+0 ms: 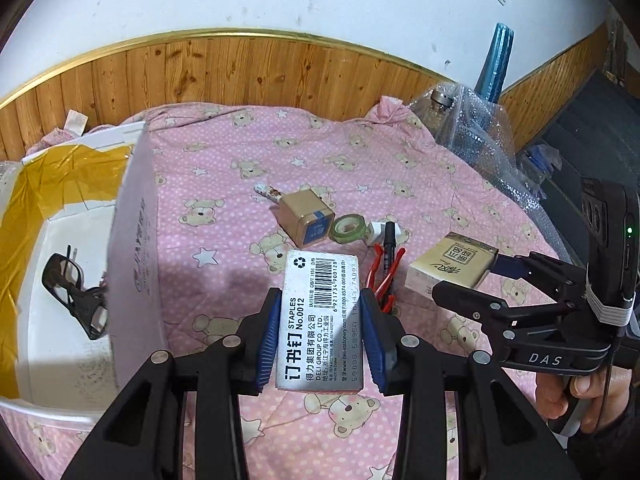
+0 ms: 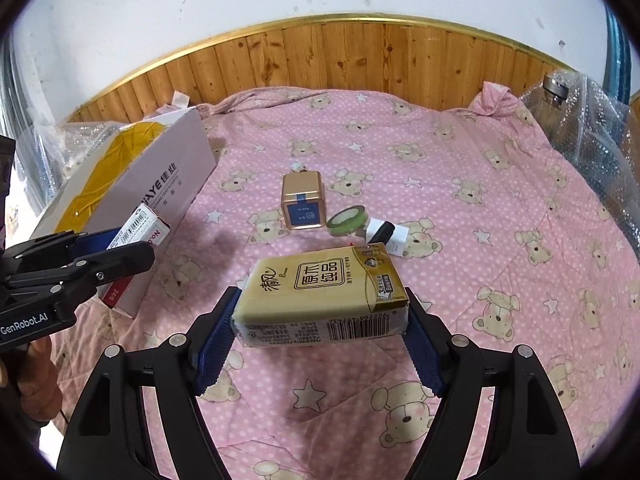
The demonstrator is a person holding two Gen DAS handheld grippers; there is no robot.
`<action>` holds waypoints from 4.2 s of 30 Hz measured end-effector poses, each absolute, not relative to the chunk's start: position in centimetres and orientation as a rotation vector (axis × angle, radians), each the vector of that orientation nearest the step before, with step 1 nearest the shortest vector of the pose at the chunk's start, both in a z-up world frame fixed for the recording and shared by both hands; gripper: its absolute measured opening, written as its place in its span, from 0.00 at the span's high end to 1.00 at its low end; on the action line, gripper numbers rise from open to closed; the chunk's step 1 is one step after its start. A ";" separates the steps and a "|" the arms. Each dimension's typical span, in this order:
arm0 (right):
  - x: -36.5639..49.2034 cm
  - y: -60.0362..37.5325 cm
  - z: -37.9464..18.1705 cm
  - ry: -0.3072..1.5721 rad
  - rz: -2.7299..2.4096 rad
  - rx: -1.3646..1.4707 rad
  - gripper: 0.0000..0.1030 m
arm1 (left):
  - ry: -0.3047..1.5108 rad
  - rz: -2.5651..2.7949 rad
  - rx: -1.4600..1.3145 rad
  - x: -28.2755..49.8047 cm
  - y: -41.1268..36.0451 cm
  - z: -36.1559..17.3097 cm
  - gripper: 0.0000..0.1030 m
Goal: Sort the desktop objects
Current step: 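Carry the tissue pack and staples box into the white box and release, then return both grippers to the red figure and black marker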
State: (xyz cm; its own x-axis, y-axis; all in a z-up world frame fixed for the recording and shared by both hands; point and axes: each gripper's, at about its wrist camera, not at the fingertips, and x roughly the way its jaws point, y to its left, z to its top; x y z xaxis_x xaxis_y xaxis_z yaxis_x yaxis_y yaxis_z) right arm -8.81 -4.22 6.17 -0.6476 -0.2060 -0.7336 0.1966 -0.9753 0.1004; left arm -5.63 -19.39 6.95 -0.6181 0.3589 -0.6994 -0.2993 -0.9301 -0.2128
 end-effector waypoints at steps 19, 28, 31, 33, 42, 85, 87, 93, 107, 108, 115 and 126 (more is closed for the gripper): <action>-9.8 -14.5 12.2 0.076 -2.568 0.992 0.24 | -0.216 2.717 -0.999 -4.7 -30.8 12.6 0.62; -10.6 -22.7 14.3 0.137 -2.442 0.882 0.24 | -0.293 2.850 -1.078 -5.2 -39.7 12.1 0.62; -11.3 -25.5 14.2 0.164 -2.398 0.868 0.24 | -0.305 2.854 -1.141 -5.9 -41.2 10.7 0.62; -12.0 -27.2 13.9 0.190 -2.377 0.861 0.24 | -0.307 2.853 -1.177 -6.7 -42.1 9.7 0.62; -16.2 -31.9 11.8 0.277 -2.331 0.889 0.24 | -0.301 2.807 -1.311 -12.2 -43.7 6.9 0.62; -10.1 -24.6 11.1 0.170 -2.295 0.920 0.24 | -0.266 2.749 -1.225 -4.8 -36.7 8.9 0.53; -9.7 -24.2 10.9 0.165 -2.294 0.922 0.24 | -0.256 2.744 -1.224 -4.5 -36.1 9.0 0.52; -8.7 -22.4 10.7 0.138 -2.303 0.927 0.24 | -0.230 2.727 -1.215 -3.8 -34.3 9.2 0.52; -7.7 -11.6 7.5 -0.091 -2.412 1.036 0.24 | -0.155 2.610 -1.214 -4.4 -26.9 8.7 0.52; -7.7 -10.7 7.0 -0.104 -2.421 1.051 0.24 | -0.154 2.599 -1.218 -4.5 -26.3 8.5 0.52; -7.2 -5.6 3.6 -0.204 -2.472 1.148 0.24 | -0.133 2.511 -1.256 -5.4 -21.8 6.3 0.52; -7.9 -0.5 0.7 -0.309 -2.548 1.219 0.24 | -0.058 2.359 -1.364 -8.0 -15.1 0.6 0.52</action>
